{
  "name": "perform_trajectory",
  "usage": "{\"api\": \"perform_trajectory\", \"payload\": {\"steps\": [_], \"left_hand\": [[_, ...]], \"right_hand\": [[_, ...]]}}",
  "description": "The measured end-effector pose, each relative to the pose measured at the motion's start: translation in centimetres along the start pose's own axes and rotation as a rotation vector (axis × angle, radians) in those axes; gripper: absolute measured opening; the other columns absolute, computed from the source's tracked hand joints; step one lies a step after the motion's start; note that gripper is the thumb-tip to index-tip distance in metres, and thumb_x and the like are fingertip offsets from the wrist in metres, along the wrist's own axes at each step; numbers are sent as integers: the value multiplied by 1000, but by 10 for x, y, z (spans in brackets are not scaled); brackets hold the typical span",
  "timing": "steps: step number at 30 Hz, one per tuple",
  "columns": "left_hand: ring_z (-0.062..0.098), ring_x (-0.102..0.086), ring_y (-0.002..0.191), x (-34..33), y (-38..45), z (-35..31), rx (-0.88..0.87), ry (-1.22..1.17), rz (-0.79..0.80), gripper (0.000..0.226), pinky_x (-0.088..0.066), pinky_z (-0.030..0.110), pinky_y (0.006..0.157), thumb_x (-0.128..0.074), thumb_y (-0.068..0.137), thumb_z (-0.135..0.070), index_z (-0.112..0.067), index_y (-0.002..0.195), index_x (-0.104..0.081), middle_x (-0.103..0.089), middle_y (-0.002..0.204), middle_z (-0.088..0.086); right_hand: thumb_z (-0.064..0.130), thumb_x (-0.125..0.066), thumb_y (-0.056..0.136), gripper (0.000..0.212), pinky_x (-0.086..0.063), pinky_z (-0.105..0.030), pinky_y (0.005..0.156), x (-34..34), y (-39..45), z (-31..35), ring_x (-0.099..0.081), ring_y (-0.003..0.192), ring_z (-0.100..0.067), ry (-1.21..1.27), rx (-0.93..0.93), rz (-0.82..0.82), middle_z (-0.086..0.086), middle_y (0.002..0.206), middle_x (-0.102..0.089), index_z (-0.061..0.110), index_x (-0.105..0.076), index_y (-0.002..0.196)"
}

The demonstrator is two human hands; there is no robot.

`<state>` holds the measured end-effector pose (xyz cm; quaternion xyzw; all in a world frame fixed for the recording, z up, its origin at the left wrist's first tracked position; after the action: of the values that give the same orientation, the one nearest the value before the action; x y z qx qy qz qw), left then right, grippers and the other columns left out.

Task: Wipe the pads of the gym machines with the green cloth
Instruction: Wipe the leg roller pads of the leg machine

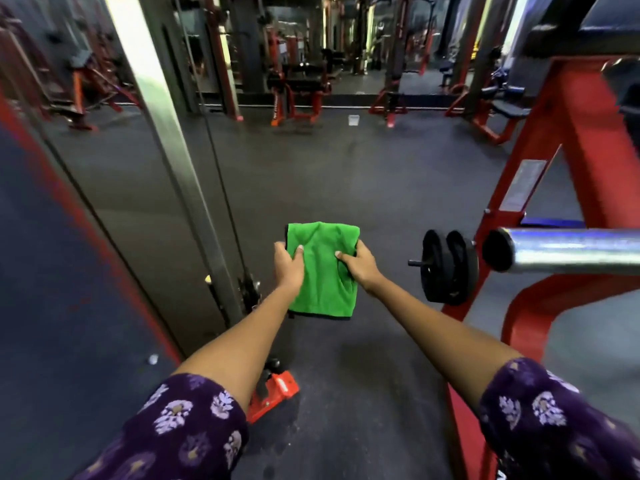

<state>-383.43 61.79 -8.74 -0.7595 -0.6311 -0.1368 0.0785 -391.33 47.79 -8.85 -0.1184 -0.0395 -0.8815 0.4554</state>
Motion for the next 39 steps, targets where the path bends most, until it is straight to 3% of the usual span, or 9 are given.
{"api": "perform_trajectory", "payload": {"steps": [7,13,18,23,28,33,36,39], "left_hand": [[31,-56,99,-55,143,-15,-70,-31,137,22,-41,34,78,-50,97,-29,-9,94,-41,-57,102,17],[34,-56,99,-94,247,-42,-133,-51,146,22,-42,39,83,-50,96,-28,-9,93,-39,-58,106,22],[32,-55,100,-146,307,-47,-103,-58,112,21,-39,36,81,-48,97,-26,-9,95,-36,-57,109,22],[31,-56,102,-210,372,-52,-64,-98,115,26,-40,35,83,-50,96,-24,-1,108,-50,-60,111,19],[20,-51,90,-273,446,-58,-51,-95,158,7,-36,28,74,-49,95,-19,-12,95,-48,-60,103,12],[24,-55,88,-315,536,-73,-25,-127,156,6,-42,35,75,-48,91,-17,-12,93,-48,-57,91,4],[20,-52,87,-322,589,-68,8,-113,89,7,-38,30,73,-51,92,-18,-13,95,-46,-56,97,4],[21,-56,92,-330,652,-50,128,-160,38,14,-44,31,78,-55,92,-23,-12,100,-54,-60,104,7]], "right_hand": [[23,-59,93,38,-42,-43,103,3,133,6,-55,117,-25,17,-14,-152,-9,127,-58,7,-51,126],[26,-57,94,35,-43,-39,100,1,225,29,-54,115,-24,18,-16,-258,-9,124,-59,5,-52,121],[29,-53,95,32,-44,-35,94,11,292,21,-54,109,-22,45,-50,-322,-7,118,-57,5,-51,117],[31,-47,98,31,-41,-31,87,36,375,4,-54,107,-24,63,-58,-377,-10,118,-57,5,-50,116],[30,-45,99,32,-40,-31,87,62,479,-8,-53,107,-26,12,-65,-331,-11,119,-57,4,-49,117],[29,-46,99,29,-41,-32,82,75,602,9,-54,98,-24,-29,-10,-244,-6,105,-57,3,-49,110],[28,-45,99,27,-39,-31,77,55,665,12,-53,90,-21,-51,18,-177,-5,99,-57,3,-47,107],[27,-44,99,19,-36,-30,70,27,731,14,-51,78,-18,-92,74,-115,3,80,-54,10,-39,95]]}}
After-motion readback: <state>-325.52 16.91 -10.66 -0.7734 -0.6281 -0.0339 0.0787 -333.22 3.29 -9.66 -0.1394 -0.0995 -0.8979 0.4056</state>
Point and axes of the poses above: each hand's wrist, its own y-axis towards the middle knuckle, its own x-axis out of the back of the hand, z = x × y, the point moved 3 cm from there along y, towards the middle knuckle
